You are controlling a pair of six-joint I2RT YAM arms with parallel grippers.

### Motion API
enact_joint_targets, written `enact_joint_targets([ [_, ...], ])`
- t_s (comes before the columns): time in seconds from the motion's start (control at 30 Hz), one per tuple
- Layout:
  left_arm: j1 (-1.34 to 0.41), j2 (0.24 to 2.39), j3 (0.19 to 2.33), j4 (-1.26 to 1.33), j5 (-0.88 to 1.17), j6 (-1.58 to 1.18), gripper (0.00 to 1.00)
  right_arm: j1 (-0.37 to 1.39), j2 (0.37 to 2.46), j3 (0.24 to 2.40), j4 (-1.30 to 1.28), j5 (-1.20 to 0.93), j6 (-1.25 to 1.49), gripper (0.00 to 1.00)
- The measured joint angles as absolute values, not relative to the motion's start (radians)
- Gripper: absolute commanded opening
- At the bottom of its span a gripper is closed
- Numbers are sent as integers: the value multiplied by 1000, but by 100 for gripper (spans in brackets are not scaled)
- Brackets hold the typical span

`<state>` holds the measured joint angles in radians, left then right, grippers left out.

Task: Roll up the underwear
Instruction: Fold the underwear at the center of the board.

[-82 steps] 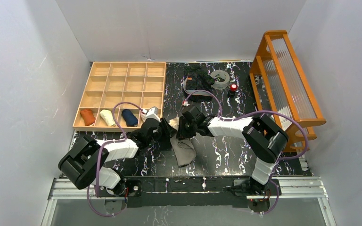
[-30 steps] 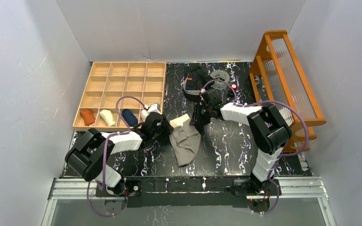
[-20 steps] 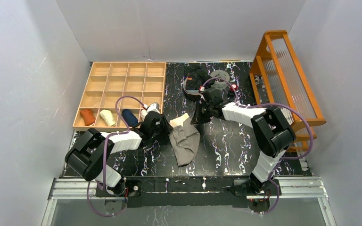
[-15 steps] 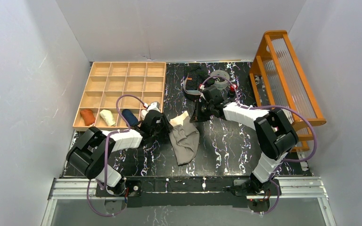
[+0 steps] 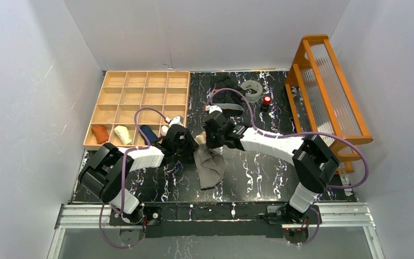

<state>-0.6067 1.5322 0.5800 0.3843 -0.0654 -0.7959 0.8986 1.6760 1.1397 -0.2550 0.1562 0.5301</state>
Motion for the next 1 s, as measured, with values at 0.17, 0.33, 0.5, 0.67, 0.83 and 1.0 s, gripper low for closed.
enact_joint_targets([
  [0.17, -603, 1540, 588, 379, -59, -806, 25, 988, 1680, 1189, -295, 262, 533, 1],
  [0.33, -597, 1544, 589, 385, -47, -816, 24, 1025, 1712, 1222, -299, 303, 554, 1],
  [0.5, -595, 1541, 589, 382, -43, -823, 25, 1026, 1768, 1222, -298, 300, 585, 1],
  [0.67, -585, 1489, 580, 345, -51, -826, 26, 1026, 1787, 1215, -275, 270, 603, 1],
  [0.83, -564, 1425, 580, 318, -80, -820, 29, 1026, 1787, 1193, -205, 231, 620, 1],
  [1.0, -558, 1355, 567, 286, -97, -815, 37, 1026, 1792, 1133, -148, 205, 645, 1],
])
